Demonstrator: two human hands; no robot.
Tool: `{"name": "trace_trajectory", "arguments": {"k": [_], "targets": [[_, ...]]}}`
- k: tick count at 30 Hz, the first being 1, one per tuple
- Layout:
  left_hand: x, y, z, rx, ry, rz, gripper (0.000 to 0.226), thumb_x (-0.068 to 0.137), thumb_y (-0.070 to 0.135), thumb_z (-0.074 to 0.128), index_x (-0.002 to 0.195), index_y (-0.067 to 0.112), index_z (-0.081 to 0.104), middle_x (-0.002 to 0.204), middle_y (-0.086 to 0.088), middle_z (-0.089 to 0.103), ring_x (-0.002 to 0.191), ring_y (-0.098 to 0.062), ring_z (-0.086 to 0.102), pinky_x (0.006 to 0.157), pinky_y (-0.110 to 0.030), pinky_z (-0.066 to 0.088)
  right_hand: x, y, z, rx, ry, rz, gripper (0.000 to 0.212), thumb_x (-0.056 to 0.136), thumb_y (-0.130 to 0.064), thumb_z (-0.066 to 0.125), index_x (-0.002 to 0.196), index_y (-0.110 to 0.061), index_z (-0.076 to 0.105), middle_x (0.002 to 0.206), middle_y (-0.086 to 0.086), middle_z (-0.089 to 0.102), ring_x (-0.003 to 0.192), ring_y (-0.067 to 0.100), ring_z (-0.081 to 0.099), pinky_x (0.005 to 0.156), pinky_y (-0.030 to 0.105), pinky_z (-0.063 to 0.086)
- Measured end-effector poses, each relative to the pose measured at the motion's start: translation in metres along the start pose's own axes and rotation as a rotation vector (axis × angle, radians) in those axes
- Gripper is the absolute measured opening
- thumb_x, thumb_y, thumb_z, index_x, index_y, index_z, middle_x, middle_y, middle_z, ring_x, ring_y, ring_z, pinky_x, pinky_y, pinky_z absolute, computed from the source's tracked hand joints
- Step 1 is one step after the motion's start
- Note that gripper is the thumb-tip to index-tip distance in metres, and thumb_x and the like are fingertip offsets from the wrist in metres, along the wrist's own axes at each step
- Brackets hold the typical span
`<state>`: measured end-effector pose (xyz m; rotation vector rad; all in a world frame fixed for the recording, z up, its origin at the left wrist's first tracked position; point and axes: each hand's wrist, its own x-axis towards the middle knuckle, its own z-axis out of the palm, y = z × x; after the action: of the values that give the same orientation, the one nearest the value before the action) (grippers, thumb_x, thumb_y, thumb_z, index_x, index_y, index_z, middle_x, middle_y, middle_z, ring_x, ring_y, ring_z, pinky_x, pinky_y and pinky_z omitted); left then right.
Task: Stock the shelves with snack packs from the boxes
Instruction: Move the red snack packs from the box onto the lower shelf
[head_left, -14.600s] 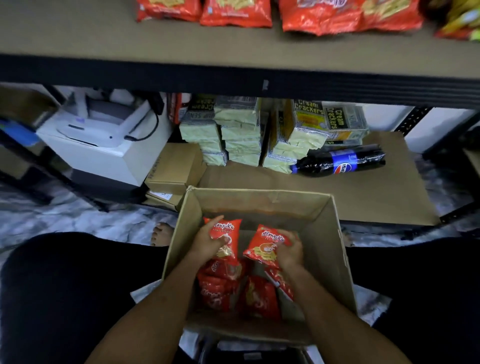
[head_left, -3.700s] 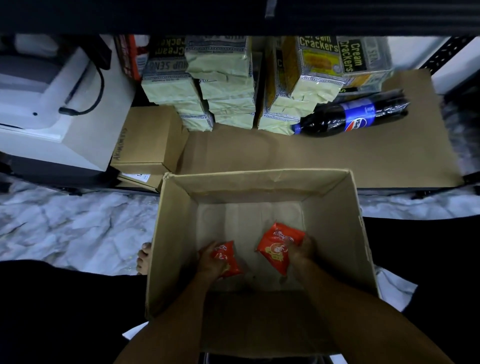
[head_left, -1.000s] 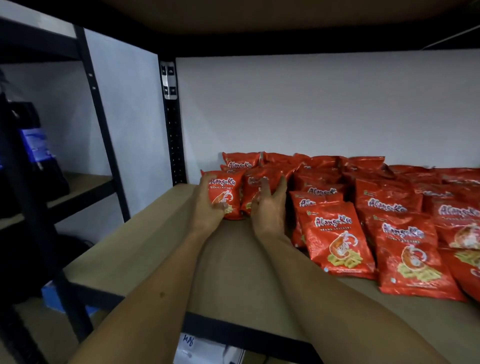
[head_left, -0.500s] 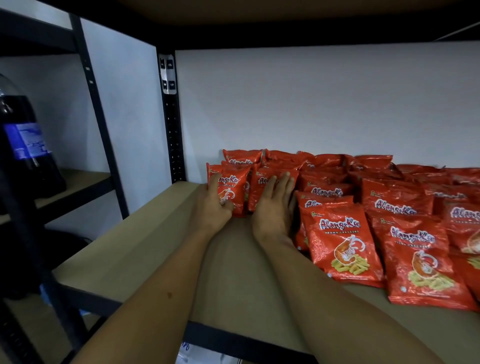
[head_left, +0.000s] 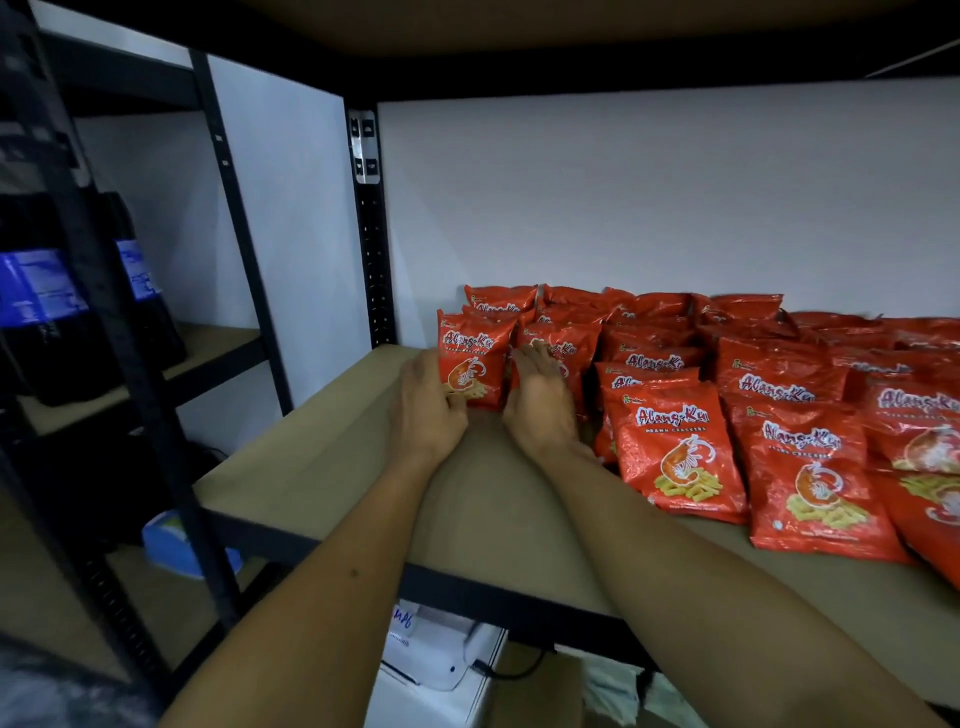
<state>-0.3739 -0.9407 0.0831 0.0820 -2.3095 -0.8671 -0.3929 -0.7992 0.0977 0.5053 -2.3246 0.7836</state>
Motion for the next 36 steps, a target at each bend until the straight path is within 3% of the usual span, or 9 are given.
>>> {"name": "trace_trajectory", "arguments": {"k": [6,9,13,18,21,26,29,32,36], "targets": [[-0.032,0.003,-0.025,0.133,-0.159,-0.017,0.036,0.083,0.01,0.054,0.119,0.008,0.056,0.115,-0.016,0.058,0.103,-0.034,0.057,0.086,-0.044,0.05,-0.024,-0.019,-0.011,0.014,-0.201,0.007,0.055,0.081,0.002,0.049,0.135,-0.011,0.051,0.113,0.022,0.064,0.103,0.039,0.061,0.087,0.044,0.052],[-0.035,0.009,-0.043,0.26,-0.246,-0.013,0.035,0.08,0.013,0.053,0.113,0.007,0.059,0.107,-0.015,0.064,0.096,-0.034,0.06,0.082,-0.043,0.052,-0.033,-0.027,-0.029,0.002,-0.317,0.039,0.058,0.086,-0.008,0.05,0.142,-0.018,0.043,0.111,0.022,0.064,0.101,0.039,0.06,0.087,0.043,0.052],[-0.054,0.008,-0.07,0.368,-0.346,-0.07,0.029,0.082,0.021,0.048,0.104,0.011,0.064,0.105,-0.013,0.066,0.093,-0.031,0.061,0.081,-0.041,0.053,-0.064,-0.041,-0.05,-0.004,-0.477,0.035,0.05,0.088,-0.015,0.048,0.137,-0.016,0.05,0.121,0.017,0.063,0.111,0.035,0.058,0.095,0.041,0.05],[-0.103,0.017,-0.088,0.479,-0.249,-0.114,0.036,0.09,0.029,0.042,0.116,0.022,0.065,0.116,-0.011,0.067,0.106,-0.034,0.059,0.092,-0.039,0.045,-0.106,-0.052,-0.085,-0.023,-0.546,-0.044,0.032,0.091,-0.016,0.049,0.117,-0.013,0.068,0.115,0.011,0.07,0.104,0.031,0.063,0.091,0.035,0.05],[-0.145,0.033,-0.082,0.501,-0.15,-0.03,0.044,0.092,0.033,0.03,0.116,0.02,0.064,0.119,-0.006,0.064,0.112,-0.026,0.053,0.096,-0.04,0.034,-0.13,-0.048,-0.112,-0.031,-0.572,-0.079,0.03,0.094,-0.019,0.047,0.112,-0.014,0.07,0.113,0.01,0.071,0.104,0.03,0.062,0.09,0.04,0.051],[-0.205,0.069,-0.067,0.382,-0.034,0.052,0.063,0.091,0.04,0.012,0.116,0.013,0.062,0.127,-0.006,0.058,0.127,-0.026,0.043,0.109,-0.051,0.026,-0.18,-0.028,-0.158,-0.084,-0.508,-0.132,0.035,0.095,-0.019,0.045,0.126,-0.015,0.061,0.129,0.008,0.063,0.117,0.031,0.057,0.096,0.044,0.047],[-0.231,0.084,-0.066,0.308,-0.04,0.037,0.055,0.096,0.036,0.032,0.138,0.003,0.044,0.146,-0.015,0.04,0.142,-0.033,0.024,0.11,-0.053,0.032,-0.214,-0.012,-0.181,-0.127,-0.411,-0.205,0.05,0.092,-0.011,0.048,0.142,-0.017,0.047,0.149,0.002,0.046,0.14,0.02,0.037,0.115,0.037,0.025],[-0.247,0.09,-0.072,0.326,-0.076,0.014,0.073,0.094,0.024,0.051,0.153,0.005,0.013,0.162,-0.011,0.004,0.148,-0.03,0.007,0.11,-0.045,0.032,-0.237,0.0,-0.199,-0.08,-0.268,-0.252,0.053,0.091,-0.006,0.049,0.144,-0.012,0.046,0.156,0.003,0.034,0.147,0.017,0.022,0.12,0.033,0.009],[-0.3,0.083,-0.057,0.199,-0.37,-0.151,0.082,0.093,0.018,0.056,0.155,0.013,0.004,0.161,-0.013,0.002,0.139,-0.036,0.03,0.1,-0.044,0.041,-0.306,0.047,-0.229,-0.038,-0.22,-0.09,0.053,0.088,-0.002,0.053,0.141,-0.01,0.049,0.149,0.011,0.044,0.14,0.026,0.037,0.114,0.041,0.035]]}}
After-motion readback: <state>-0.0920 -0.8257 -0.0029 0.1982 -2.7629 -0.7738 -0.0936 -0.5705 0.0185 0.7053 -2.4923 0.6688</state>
